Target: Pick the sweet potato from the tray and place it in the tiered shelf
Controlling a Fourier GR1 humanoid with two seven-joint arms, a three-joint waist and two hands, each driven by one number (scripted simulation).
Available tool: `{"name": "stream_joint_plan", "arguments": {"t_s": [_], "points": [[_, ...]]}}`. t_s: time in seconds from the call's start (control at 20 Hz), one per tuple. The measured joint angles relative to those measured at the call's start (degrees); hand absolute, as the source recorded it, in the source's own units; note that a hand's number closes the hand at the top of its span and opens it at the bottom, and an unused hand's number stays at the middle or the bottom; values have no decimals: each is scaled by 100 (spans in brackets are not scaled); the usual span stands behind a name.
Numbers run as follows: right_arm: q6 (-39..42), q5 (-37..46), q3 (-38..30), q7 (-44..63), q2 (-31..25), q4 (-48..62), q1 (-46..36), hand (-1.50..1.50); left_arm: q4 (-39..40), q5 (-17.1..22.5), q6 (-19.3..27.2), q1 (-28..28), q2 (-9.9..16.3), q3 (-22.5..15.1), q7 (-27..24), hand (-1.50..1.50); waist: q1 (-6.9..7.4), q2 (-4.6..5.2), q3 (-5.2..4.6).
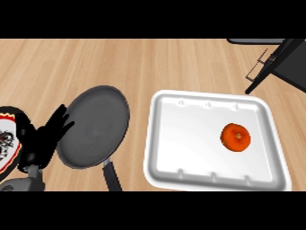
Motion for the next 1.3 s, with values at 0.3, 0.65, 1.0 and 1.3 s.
{"name": "stream_joint_plan", "arguments": {"t_s": [0.3, 0.65, 1.0, 1.3], "points": [[66, 44, 191, -145, -171, 366, -152, 150, 14, -31, -19, 13, -29, 23, 3, 0, -7, -6, 4], [-826, -349, -388, 147, -13, 338, -202, -150, 48, -44, -50, 18, -51, 60, -109, 0, -24, -8, 5], [-1297, -1069, -1002, 97, 31, 190, -369, -150, -25, -50, -75, 76, -74, 56, -87, 0, -37, -15, 3], [-1827, -1492, -1415, 134, -64, -14, -406, -150, -12, -65, -47, 24, -70, 86, 30, 0, -52, -19, 4]]}}
